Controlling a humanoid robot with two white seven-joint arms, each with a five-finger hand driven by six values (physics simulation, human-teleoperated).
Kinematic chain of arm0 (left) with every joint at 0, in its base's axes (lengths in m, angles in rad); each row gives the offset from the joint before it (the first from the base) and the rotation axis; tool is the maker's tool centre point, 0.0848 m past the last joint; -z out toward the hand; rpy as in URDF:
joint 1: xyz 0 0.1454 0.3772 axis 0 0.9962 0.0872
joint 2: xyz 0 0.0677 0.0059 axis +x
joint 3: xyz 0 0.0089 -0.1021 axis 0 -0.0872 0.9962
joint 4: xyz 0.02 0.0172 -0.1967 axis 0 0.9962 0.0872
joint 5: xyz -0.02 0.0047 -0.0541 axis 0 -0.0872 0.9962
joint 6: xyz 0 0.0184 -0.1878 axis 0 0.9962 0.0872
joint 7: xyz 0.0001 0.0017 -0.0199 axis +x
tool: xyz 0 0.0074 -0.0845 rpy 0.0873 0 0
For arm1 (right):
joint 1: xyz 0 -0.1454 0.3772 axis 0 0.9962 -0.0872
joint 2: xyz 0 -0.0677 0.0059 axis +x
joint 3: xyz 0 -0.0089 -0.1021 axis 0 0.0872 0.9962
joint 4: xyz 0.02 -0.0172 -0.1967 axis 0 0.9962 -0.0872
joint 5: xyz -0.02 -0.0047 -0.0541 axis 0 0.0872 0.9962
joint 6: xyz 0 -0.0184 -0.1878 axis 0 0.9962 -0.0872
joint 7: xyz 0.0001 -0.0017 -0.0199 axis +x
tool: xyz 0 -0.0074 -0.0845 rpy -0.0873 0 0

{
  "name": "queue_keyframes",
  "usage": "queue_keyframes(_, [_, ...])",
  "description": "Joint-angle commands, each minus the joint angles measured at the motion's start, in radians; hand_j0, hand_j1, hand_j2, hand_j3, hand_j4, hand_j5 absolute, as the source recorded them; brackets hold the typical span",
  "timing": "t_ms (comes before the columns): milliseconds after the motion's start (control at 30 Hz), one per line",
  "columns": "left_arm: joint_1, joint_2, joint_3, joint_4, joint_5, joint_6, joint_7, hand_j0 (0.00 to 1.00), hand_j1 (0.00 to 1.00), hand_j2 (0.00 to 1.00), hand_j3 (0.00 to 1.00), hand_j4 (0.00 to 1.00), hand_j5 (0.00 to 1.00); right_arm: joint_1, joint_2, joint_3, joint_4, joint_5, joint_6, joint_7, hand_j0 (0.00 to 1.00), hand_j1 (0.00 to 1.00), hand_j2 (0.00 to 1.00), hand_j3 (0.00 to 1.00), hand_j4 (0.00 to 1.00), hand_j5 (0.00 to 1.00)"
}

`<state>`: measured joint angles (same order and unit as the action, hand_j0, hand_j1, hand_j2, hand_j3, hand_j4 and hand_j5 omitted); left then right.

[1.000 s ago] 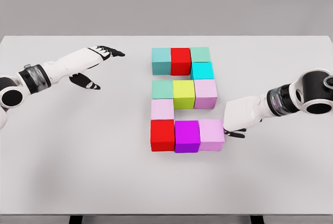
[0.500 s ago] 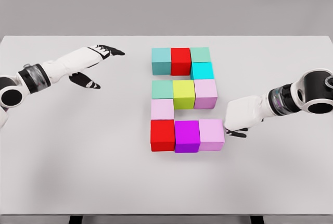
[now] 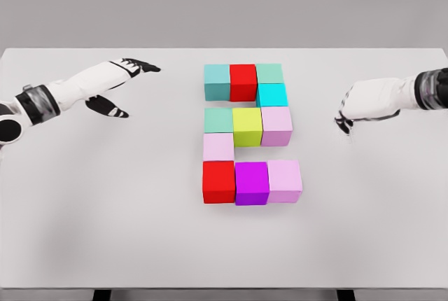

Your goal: Assemble the squares on the desktop into the number 2

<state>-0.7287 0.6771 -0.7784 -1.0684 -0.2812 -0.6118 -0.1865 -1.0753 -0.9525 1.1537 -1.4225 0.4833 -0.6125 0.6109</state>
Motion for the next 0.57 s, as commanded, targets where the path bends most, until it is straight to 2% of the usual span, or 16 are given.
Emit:
queue_keyframes(0, [0.003, 0.009, 0.001, -0.001, 0.008, 0.001, -0.001, 1.0, 1.0, 1.0, 1.0, 1.0, 1.0, 0.0, -0.003, -0.057, 0.071, -0.005, 0.002, 0.0, 1.0, 1.0, 1.0, 1.0, 1.0, 1.0])
queue_keyframes(67, [0.003, 0.01, 0.001, 0.001, 0.008, 0.001, -0.001, 1.0, 1.0, 1.0, 1.0, 1.0, 1.0, -0.003, 0.005, -0.061, 0.085, -0.006, 0.002, 0.0, 1.0, 1.0, 1.0, 1.0, 1.0, 1.0])
queue_keyframes(133, [0.003, 0.01, 0.001, 0.001, 0.008, 0.001, 0.001, 1.0, 1.0, 1.0, 1.0, 1.0, 1.0, 0.006, 0.026, -0.103, 0.086, -0.006, 0.002, 0.0, 1.0, 1.0, 1.0, 1.0, 1.0, 1.0])
queue_keyframes(167, [0.003, 0.01, 0.001, 0.001, 0.008, 0.001, 0.001, 1.0, 1.0, 1.0, 1.0, 1.0, 1.0, 0.055, 0.054, -0.167, 0.105, -0.006, 0.002, 0.0, 1.0, 1.0, 1.0, 1.0, 1.0, 1.0])
queue_keyframes(233, [0.003, 0.01, 0.001, -0.001, 0.008, 0.001, 0.001, 1.0, 1.0, 1.0, 1.0, 1.0, 1.0, 0.176, 0.058, -0.337, 0.129, -0.005, 0.002, 0.0, 1.0, 1.0, 1.0, 1.0, 1.0, 1.0])
queue_keyframes(300, [0.003, 0.01, 0.001, 0.001, 0.008, 0.001, 0.001, 1.0, 1.0, 1.0, 1.0, 1.0, 1.0, 0.229, 0.057, -0.42, 0.129, -0.003, 0.002, 0.0, 1.0, 1.0, 1.0, 1.0, 1.0, 1.0])
queue_keyframes(533, [0.005, 0.01, 0.001, 0.002, 0.008, 0.001, -0.001, 1.0, 1.0, 1.0, 1.0, 1.0, 1.0, 0.256, 0.054, -0.434, 0.128, -0.005, 0.002, 0.0, 1.0, 1.0, 1.0, 1.0, 1.0, 1.0])
